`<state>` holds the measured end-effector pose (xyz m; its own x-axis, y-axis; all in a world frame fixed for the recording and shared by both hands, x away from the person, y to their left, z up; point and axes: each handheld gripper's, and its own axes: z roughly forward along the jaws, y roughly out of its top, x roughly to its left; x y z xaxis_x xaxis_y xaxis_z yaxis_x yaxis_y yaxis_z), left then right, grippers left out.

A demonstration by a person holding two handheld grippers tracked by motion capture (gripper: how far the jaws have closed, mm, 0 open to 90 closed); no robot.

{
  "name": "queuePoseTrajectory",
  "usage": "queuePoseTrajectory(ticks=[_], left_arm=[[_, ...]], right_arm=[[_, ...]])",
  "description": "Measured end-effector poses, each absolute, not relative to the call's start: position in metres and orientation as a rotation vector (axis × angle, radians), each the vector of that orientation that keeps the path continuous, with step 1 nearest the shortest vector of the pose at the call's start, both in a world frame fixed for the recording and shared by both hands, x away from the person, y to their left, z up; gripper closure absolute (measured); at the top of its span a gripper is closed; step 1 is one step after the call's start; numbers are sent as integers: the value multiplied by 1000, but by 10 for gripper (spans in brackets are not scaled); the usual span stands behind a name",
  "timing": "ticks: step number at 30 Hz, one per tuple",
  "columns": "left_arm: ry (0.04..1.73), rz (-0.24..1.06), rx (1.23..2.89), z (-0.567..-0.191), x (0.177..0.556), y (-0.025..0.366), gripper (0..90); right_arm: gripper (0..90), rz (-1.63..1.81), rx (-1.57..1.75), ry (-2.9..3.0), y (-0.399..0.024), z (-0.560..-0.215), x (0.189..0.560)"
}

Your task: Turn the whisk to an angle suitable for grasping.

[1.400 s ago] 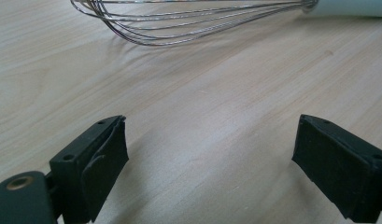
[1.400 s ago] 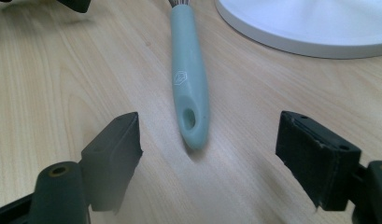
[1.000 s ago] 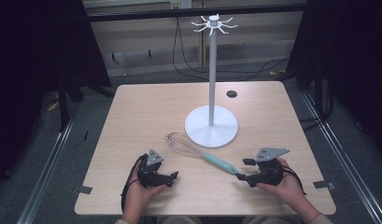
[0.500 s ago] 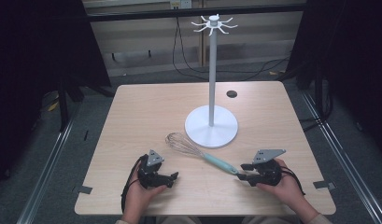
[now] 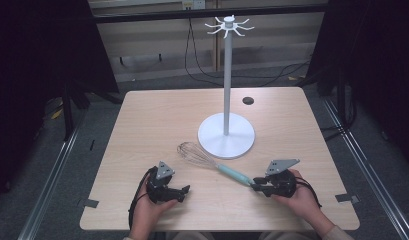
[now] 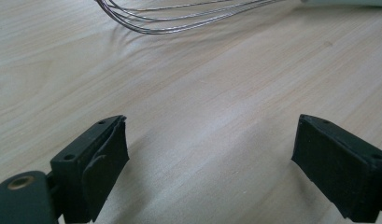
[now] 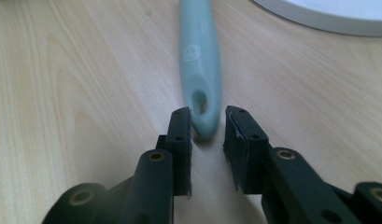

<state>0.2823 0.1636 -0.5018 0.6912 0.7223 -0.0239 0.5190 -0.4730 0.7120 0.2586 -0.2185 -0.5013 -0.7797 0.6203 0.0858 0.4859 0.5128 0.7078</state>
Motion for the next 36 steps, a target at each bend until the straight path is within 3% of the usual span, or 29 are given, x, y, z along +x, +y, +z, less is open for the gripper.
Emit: queuePoseTrajectory(ticks=[6, 10, 14, 24, 36], left_arm=[[951, 370, 2178, -501, 281, 167, 100], [959, 380, 2167, -499, 279, 170, 100], [963, 380, 2171, -499, 278, 172, 100], [953, 373, 2168, -498, 278, 172, 100], [945, 373, 2173, -498, 279, 172, 100]], right_arm=[[742, 1136, 912, 2589, -206, -502, 267], [843, 1150, 869, 2603, -192, -503, 272], [803, 1154, 867, 2599, -174, -504, 280], [812, 1170, 894, 2556, -144, -507, 299], [880, 1141, 894, 2541, -106, -506, 315]])
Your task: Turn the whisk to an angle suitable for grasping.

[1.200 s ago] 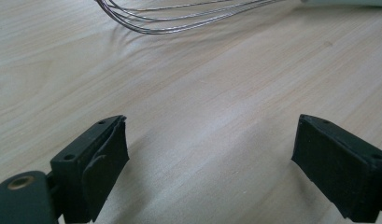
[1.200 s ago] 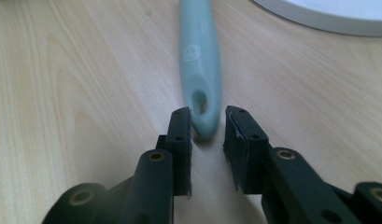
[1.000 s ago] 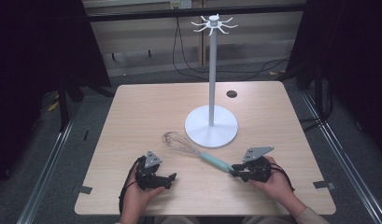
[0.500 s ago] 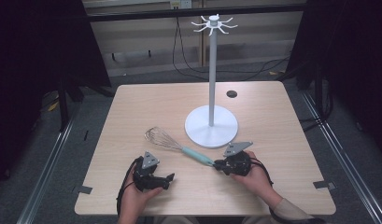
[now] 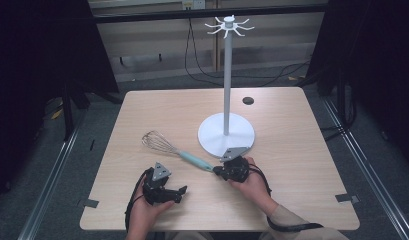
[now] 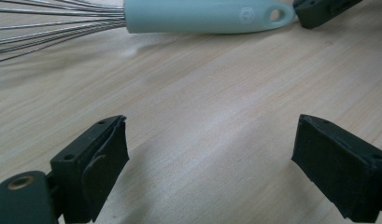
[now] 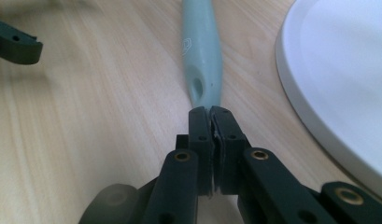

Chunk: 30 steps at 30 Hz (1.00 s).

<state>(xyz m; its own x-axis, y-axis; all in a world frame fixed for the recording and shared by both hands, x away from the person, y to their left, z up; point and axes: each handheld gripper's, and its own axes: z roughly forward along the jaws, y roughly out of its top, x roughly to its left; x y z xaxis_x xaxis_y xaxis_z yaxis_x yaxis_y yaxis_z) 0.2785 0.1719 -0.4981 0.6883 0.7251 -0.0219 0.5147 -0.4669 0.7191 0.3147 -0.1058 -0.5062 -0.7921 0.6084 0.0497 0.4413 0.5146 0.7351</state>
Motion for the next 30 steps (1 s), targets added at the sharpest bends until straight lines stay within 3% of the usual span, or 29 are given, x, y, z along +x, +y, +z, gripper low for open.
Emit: queuePoseTrajectory(ticks=[10, 16, 30], left_arm=[[944, 376, 2175, -498, 279, 171, 100], [942, 373, 2173, -499, 279, 170, 100], [866, 398, 2233, -493, 287, 162, 100]], right_arm=[[897, 1118, 909, 2523, -91, -506, 325], [862, 1185, 942, 2503, -102, -502, 324], [484, 1292, 1023, 2442, -188, -489, 285]])
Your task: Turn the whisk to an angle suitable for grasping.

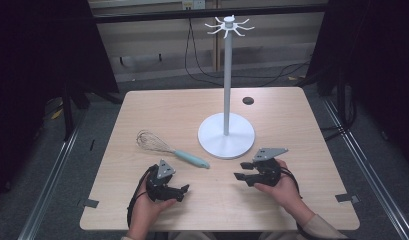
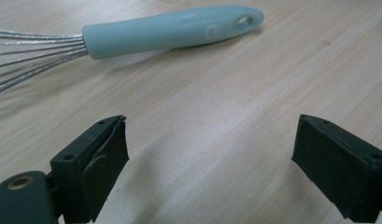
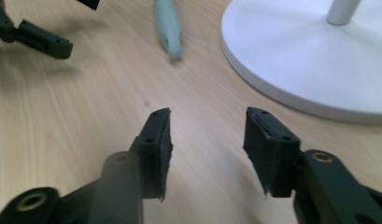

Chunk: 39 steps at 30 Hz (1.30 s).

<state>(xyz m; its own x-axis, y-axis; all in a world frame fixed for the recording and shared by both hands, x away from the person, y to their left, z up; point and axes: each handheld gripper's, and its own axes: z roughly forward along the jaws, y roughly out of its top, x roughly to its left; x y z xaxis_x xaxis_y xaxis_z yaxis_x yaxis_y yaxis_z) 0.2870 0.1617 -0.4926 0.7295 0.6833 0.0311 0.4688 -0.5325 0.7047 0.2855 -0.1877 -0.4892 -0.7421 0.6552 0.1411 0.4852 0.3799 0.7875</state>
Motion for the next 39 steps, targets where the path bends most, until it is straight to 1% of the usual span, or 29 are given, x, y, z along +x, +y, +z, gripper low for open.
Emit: queuePoseTrajectory(ticks=[4, 5, 6, 10, 12, 19, 20, 28, 33, 36, 39], left_arm=[[837, 399, 2275, -491, 294, 160, 98], [827, 398, 2284, -491, 297, 159, 97], [812, 405, 2302, -490, 299, 159, 97], [766, 436, 2348, -486, 312, 156, 96], [749, 455, 2358, -484, 318, 154, 96], [681, 480, 2388, -472, 340, 148, 96], [682, 477, 2374, -472, 343, 146, 96], [634, 476, 2422, -475, 368, 141, 91], [590, 438, 2462, -481, 379, 137, 95], [553, 436, 2519, -485, 381, 134, 115], [528, 365, 2534, -488, 381, 130, 123]], right_arm=[[356, 1281, 1039, 2426, -208, -484, 273], [312, 1273, 1047, 2409, -216, -483, 268], [312, 1273, 1047, 2409, -216, -483, 268], [237, 1265, 1067, 2395, -227, -485, 262], [220, 1267, 1079, 2379, -231, -484, 260], [182, 1285, 1080, 2352, -237, -483, 255], [179, 1282, 1087, 2344, -238, -482, 255], [172, 1287, 1098, 2336, -241, -482, 253], [172, 1294, 1098, 2335, -242, -482, 254], [172, 1286, 1096, 2340, -243, -483, 255], [174, 1289, 1093, 2341, -242, -483, 255]])
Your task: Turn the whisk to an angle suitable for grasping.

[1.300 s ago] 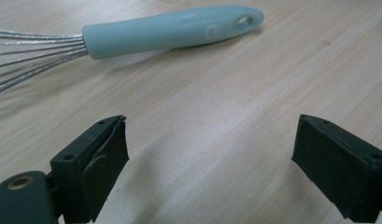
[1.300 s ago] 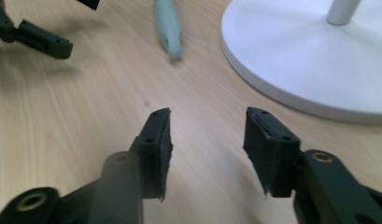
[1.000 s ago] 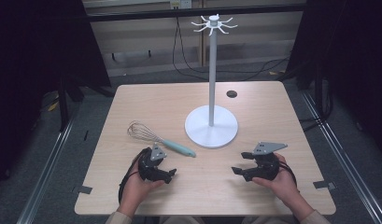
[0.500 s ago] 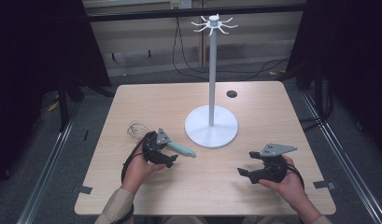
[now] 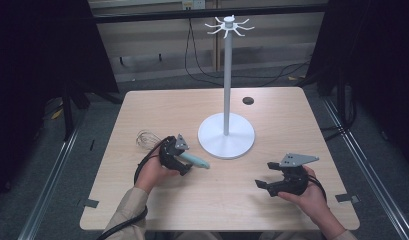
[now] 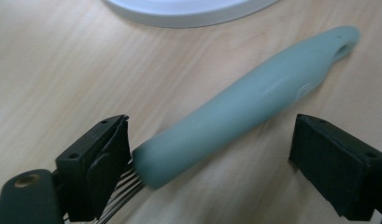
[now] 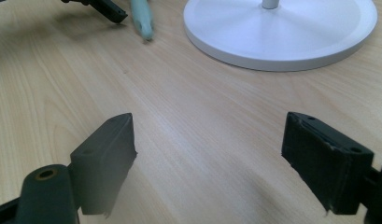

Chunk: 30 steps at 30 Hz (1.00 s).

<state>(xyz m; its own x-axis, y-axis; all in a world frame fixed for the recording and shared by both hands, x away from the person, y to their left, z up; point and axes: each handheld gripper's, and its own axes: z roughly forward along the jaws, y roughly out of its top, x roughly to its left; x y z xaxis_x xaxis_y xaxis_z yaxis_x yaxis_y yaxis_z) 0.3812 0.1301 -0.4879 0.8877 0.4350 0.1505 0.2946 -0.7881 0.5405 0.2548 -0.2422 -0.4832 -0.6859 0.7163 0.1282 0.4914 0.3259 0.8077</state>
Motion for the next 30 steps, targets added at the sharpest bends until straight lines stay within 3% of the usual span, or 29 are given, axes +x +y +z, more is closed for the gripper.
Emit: queuePoseTrajectory(ticks=[6, 22, 30], left_arm=[[621, 335, 2535, -486, 374, 131, 177], [641, 252, 2662, -473, 354, 143, 552], [576, 235, 2746, -470, 352, 139, 581]], right_arm=[[176, 1286, 1095, 2341, -243, -483, 254], [185, 1281, 1103, 2338, -242, -483, 256], [187, 1285, 1088, 2346, -239, -483, 258]])
